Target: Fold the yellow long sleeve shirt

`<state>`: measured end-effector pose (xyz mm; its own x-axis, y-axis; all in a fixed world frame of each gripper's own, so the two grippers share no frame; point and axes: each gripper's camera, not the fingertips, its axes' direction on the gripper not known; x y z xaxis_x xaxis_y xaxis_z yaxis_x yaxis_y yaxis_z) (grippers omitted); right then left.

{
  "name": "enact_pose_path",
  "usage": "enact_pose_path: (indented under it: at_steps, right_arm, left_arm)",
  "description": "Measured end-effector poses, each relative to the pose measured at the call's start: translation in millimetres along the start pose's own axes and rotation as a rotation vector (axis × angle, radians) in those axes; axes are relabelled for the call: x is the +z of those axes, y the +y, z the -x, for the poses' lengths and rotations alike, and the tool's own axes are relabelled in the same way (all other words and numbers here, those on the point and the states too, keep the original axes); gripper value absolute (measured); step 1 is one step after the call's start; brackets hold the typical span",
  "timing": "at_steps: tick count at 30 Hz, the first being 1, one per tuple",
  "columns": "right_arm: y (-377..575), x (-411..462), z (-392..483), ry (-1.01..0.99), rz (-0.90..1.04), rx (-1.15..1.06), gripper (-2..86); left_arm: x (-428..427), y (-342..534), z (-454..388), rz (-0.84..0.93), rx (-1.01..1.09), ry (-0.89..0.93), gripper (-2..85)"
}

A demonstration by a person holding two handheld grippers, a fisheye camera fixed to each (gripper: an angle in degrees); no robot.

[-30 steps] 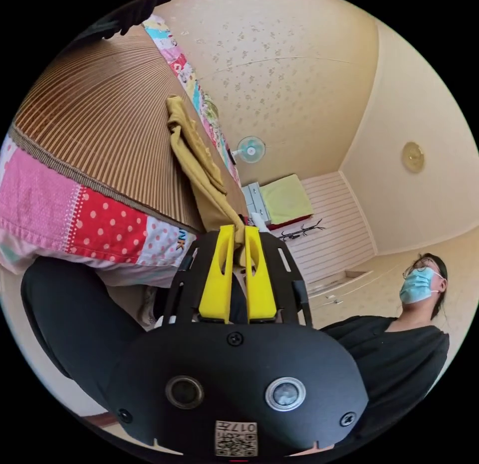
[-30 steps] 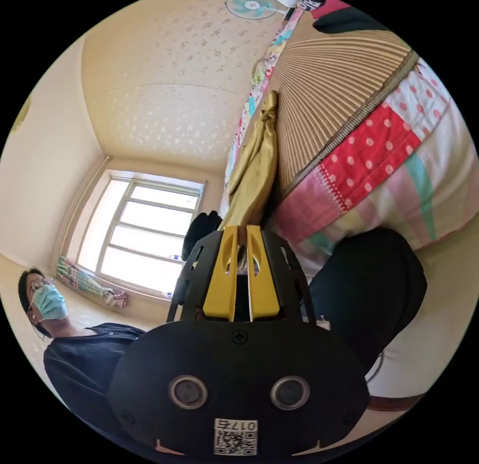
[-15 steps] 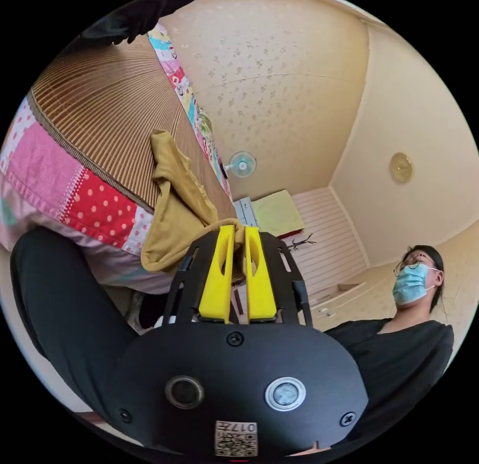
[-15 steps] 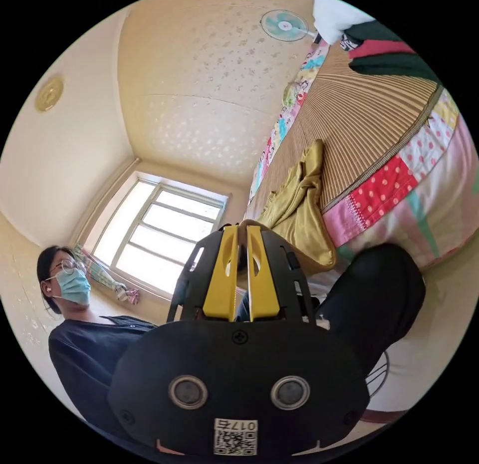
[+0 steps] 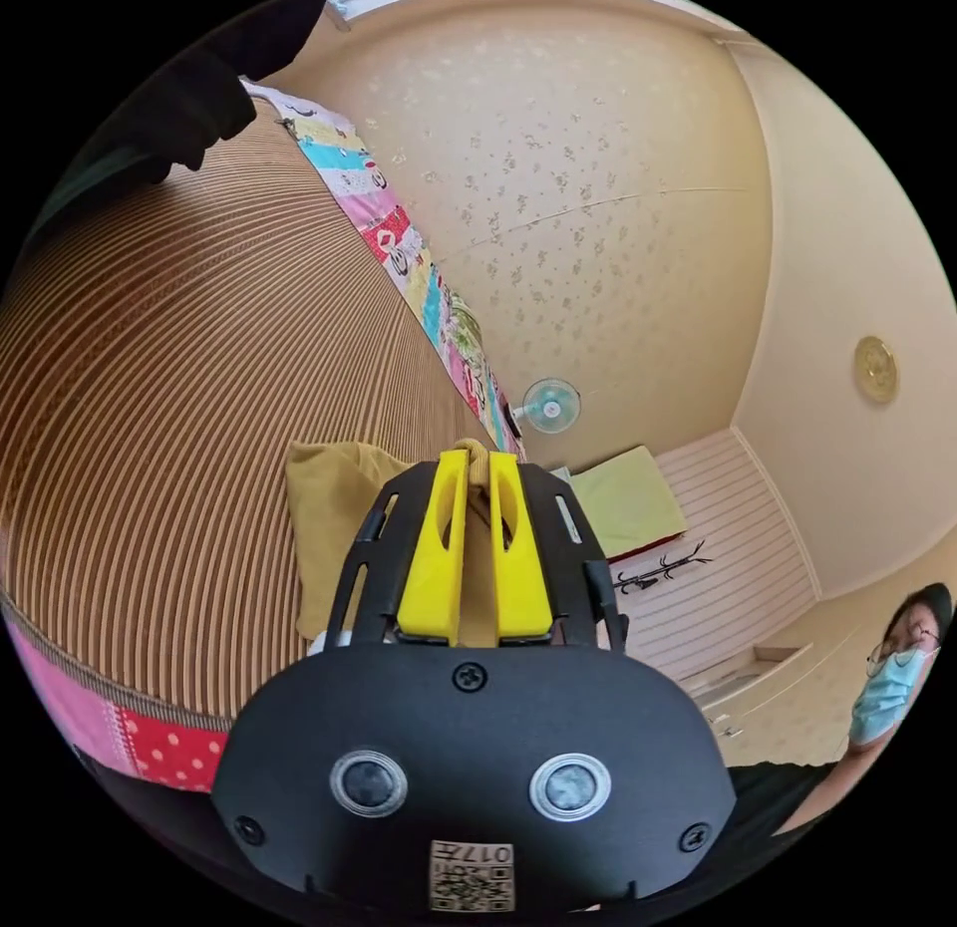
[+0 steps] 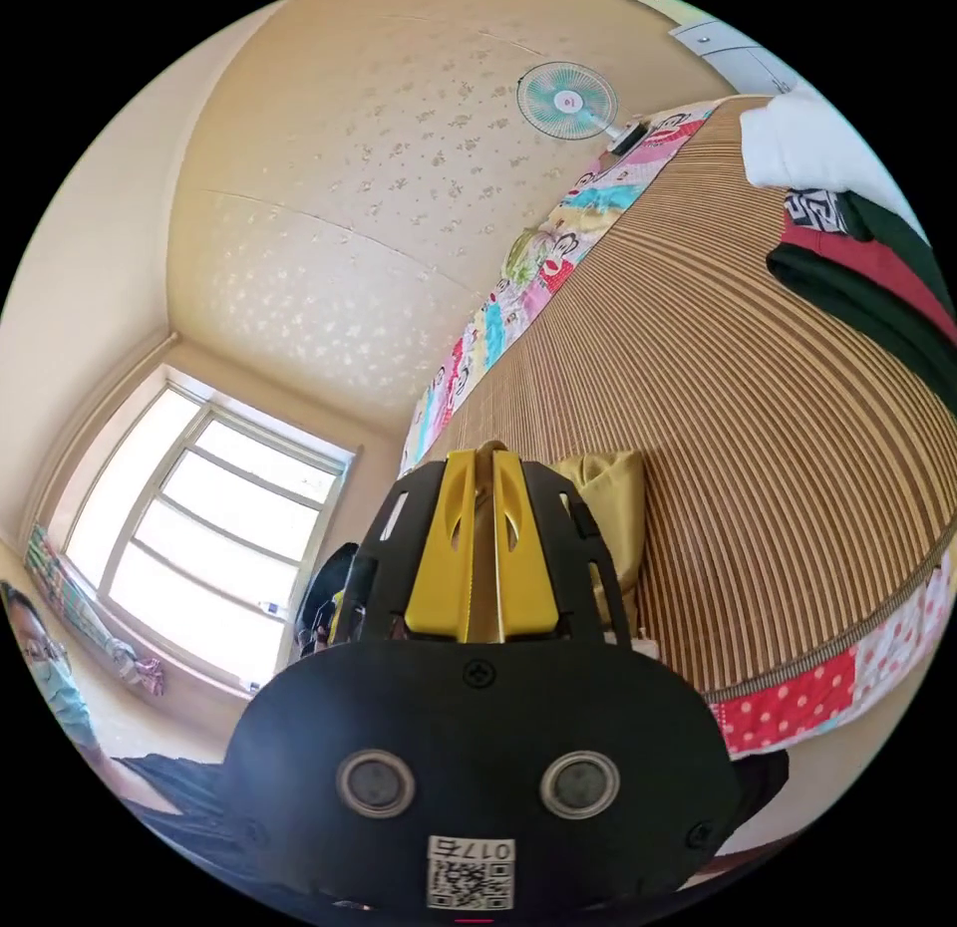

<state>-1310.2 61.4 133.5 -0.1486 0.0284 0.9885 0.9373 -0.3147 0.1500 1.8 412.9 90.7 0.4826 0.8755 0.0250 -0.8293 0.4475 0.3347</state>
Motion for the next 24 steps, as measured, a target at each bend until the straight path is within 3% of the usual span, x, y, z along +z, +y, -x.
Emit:
enact_pose_path:
  at_steps: [4,7,12,16,21,24]
  right_arm:
    - [-17,91,-34,0.092,-0.024,0.074,4.4]
    - [-13,141,-68,0.151,-0.01,0.062,7.1]
    - [29,138,-71,0.212,-0.061,-0.1,8.9]
    - [105,146,-66,0.396,0.076,-0.259,9.5]
    - [206,148,-84,0.416,0.179,-0.387,8.4]
    - [236,177,-110,0.514,0.34,-0.376,5.8]
  left_arm:
    - [70,-39,33,0.012,-0.031,-0.124,5.4]
    - [96,-46,61,-0.004,-0.071,-0.065,10.4]
    - [70,-37,59,-0.044,0.036,-0.056,12.8]
    - [48,15,45,0.067,0.084,-0.159,13.8]
    - [28,103,26,0.139,0.097,-0.272,14.6]
    - [49,129,21,0.264,0.109,-0.349,10.0]
